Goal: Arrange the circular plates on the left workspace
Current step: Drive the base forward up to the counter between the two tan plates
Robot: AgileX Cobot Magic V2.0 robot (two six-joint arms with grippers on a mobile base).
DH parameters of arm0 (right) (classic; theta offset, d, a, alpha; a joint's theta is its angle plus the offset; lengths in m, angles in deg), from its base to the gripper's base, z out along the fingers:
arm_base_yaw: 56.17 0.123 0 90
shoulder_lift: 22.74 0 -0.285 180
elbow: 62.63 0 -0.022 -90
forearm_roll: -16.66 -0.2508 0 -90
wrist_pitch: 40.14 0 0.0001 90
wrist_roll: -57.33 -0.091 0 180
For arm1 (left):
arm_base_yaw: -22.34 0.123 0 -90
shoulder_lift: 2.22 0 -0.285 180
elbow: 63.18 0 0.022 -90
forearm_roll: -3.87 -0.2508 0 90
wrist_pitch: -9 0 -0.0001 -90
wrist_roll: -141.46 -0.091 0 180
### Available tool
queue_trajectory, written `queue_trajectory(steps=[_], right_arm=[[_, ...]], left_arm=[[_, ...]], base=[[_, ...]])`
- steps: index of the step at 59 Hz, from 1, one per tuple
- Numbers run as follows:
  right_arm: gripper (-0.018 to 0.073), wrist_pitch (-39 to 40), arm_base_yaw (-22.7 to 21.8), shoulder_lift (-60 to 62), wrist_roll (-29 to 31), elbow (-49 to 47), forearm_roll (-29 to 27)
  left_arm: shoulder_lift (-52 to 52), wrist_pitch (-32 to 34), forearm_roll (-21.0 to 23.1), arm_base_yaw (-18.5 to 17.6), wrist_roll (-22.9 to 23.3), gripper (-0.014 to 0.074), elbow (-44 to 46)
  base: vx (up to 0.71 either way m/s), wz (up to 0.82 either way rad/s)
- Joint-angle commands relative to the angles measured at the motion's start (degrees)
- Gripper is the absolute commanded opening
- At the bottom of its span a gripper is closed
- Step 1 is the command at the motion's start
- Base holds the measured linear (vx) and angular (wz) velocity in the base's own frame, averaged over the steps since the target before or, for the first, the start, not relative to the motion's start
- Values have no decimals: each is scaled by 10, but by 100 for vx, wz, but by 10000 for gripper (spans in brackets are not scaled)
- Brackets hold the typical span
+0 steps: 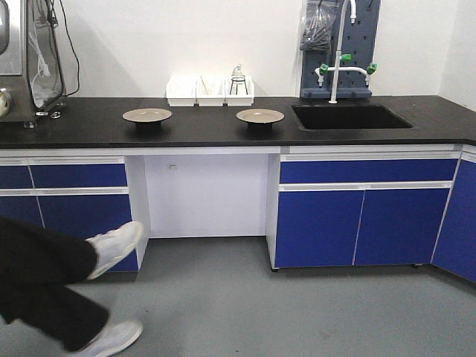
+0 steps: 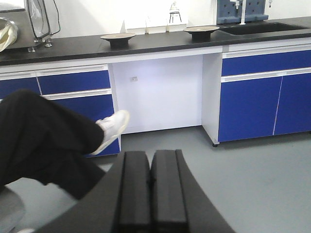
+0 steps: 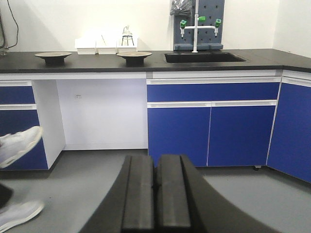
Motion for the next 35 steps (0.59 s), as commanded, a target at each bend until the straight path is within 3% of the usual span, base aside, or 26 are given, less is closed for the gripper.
queue_trajectory(steps=[1,35], right_arm=[[-1,44,-3,9,2,4,7],[-1,44,-3,9,2,4,7]], left_arm=[[-8,48,5,1,4,2,-7],[-8,48,5,1,4,2,-7]], base=[[0,0],[0,0]])
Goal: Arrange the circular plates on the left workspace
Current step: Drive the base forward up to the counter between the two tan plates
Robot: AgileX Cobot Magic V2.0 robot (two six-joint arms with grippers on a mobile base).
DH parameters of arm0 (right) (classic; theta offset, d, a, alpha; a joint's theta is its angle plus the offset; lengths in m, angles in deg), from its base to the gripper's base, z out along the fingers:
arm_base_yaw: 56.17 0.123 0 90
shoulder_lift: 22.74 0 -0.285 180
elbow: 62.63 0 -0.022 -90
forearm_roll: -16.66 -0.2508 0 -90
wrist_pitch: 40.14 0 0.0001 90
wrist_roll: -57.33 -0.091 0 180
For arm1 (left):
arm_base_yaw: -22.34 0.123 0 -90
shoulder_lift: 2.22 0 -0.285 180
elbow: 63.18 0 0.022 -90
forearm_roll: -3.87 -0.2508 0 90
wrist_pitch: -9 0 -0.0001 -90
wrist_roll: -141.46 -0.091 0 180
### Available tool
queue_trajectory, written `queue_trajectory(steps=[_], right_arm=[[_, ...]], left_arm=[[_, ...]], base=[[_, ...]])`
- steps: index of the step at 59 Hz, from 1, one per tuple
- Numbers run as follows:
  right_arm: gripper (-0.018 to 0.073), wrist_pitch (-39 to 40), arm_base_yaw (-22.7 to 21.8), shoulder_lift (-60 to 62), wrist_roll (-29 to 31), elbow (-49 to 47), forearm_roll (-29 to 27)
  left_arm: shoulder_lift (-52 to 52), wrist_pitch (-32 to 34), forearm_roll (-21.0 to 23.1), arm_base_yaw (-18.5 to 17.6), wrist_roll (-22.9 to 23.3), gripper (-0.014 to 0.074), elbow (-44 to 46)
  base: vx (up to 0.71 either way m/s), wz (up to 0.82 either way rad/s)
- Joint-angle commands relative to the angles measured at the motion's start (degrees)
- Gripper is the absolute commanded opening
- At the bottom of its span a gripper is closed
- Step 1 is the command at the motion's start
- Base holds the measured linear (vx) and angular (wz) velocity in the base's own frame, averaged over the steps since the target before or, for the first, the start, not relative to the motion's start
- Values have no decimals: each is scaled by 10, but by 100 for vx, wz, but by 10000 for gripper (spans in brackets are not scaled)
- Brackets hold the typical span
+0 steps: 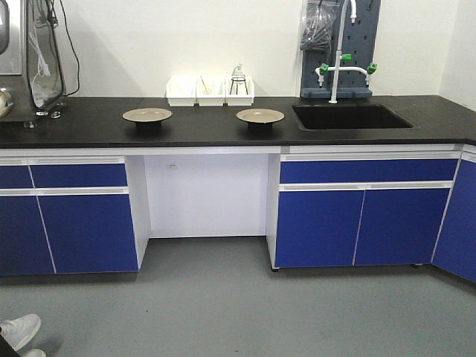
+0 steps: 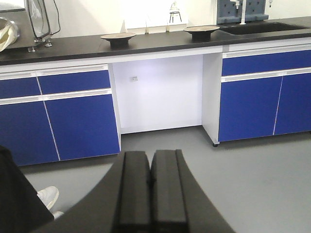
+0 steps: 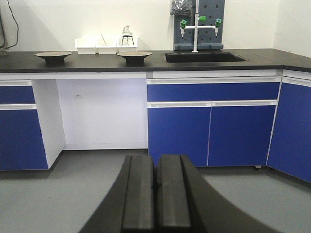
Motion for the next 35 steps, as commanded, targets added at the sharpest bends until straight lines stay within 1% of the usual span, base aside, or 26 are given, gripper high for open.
queue_trajectory(steps=[1,21,35], right_arm=[[-1,44,-3,9,2,4,7],[-1,44,-3,9,2,4,7],[-1,44,-3,9,2,4,7]], left_arm=[[-8,48,5,1,4,2,-7],[-8,48,5,1,4,2,-7],[-8,48,5,1,4,2,-7]], base=[[0,0],[4,1],[19,2]])
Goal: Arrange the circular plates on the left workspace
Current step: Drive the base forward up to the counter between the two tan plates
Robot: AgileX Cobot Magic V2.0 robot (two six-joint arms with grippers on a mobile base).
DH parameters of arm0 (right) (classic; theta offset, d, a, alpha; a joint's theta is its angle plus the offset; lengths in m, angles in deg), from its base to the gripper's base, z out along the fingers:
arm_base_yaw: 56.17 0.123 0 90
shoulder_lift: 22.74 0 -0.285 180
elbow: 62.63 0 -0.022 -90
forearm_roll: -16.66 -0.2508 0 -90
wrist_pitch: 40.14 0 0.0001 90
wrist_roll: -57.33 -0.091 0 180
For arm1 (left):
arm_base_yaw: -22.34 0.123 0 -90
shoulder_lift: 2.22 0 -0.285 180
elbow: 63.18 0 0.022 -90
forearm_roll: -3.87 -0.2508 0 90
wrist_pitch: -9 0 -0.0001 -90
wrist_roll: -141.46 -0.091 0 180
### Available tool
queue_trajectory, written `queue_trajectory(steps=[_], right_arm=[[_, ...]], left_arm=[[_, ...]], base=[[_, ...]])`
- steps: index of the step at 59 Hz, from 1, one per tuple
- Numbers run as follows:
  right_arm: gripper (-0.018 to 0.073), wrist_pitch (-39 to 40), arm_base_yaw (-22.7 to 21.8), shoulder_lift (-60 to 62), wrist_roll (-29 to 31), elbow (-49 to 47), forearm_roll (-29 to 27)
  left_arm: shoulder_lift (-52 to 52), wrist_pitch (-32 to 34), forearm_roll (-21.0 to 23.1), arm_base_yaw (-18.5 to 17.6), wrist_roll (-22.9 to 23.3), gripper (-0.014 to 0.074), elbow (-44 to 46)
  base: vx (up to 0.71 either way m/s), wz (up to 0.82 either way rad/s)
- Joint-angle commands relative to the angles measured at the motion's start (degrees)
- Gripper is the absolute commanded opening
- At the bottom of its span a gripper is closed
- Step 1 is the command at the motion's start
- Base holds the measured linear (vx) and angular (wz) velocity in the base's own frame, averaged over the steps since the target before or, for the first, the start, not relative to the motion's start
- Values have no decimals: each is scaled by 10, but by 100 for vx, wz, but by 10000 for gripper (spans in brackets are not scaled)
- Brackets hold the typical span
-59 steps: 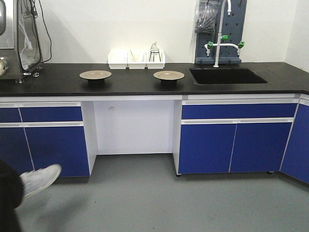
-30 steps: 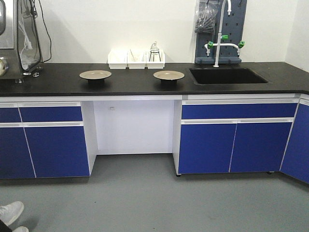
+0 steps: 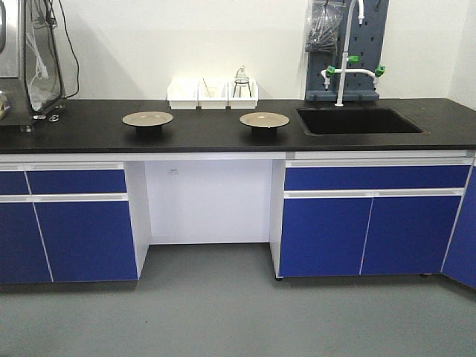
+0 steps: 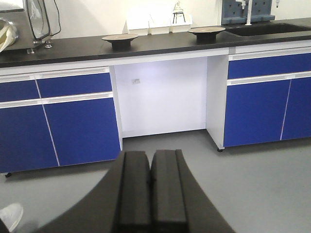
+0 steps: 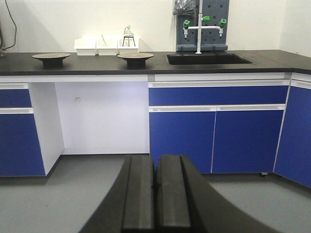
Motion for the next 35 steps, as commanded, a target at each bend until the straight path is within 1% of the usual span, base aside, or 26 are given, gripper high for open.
queue_trajectory(steps=[1,18,35], right_arm=[[-1,44,-3,9,2,4,7],[-1,44,-3,9,2,4,7],[-1,44,-3,9,2,4,7]], left_arm=[[-8,48,5,1,4,2,-7],[-8,48,5,1,4,2,-7],[-8,48,5,1,4,2,-7]], base=[[29,0],[36,-1],[46,9]])
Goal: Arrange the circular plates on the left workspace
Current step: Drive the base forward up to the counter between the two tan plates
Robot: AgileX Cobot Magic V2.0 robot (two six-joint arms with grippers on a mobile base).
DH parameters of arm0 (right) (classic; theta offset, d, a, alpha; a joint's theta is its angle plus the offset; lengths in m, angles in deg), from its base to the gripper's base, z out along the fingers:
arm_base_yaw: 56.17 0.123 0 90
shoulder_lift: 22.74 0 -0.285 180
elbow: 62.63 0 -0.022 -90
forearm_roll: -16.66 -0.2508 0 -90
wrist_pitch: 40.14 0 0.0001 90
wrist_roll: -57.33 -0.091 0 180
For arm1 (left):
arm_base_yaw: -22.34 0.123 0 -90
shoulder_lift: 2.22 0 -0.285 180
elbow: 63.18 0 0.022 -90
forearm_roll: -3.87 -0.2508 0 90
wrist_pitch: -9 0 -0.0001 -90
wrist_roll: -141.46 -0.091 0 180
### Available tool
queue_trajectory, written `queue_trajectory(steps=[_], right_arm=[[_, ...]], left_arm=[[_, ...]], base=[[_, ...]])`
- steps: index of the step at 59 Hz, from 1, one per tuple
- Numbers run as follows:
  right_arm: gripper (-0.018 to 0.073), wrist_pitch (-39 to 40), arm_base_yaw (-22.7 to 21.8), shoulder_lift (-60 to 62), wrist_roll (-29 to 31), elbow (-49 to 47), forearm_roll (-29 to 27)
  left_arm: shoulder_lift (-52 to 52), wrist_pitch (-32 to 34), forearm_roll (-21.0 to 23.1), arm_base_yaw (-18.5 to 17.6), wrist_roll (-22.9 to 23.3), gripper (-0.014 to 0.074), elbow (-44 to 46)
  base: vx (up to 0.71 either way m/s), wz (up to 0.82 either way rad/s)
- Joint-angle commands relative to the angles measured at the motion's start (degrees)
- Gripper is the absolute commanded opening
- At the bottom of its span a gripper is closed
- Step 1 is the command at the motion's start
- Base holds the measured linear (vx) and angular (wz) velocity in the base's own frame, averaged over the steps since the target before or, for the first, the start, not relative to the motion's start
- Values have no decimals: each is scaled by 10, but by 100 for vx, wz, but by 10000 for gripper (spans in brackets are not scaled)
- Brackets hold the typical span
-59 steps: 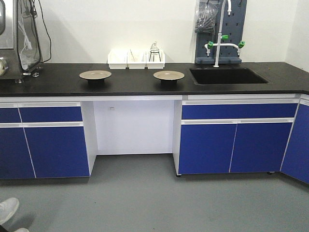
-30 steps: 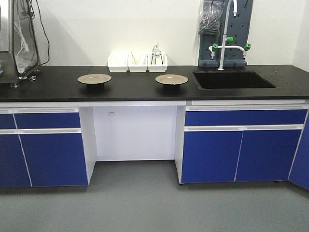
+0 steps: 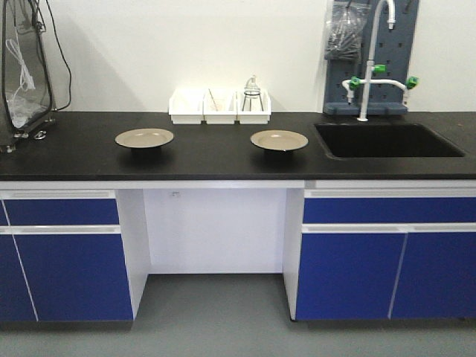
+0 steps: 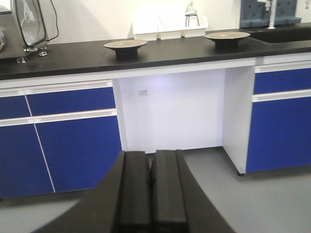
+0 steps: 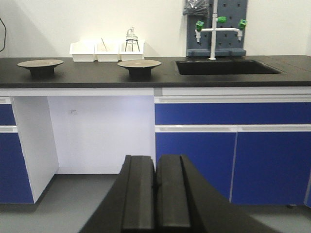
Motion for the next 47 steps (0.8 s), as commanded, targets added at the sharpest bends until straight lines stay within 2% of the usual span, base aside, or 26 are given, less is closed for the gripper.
queue_trajectory(steps=[1,47], right_arm=[[-1,45,-3,9,2,4,7],[-1,45,-3,9,2,4,7]], left_arm=[[-8,48,5,1,4,2,-7],[-8,48,5,1,4,2,-7]], base=[[50,16],[51,7]])
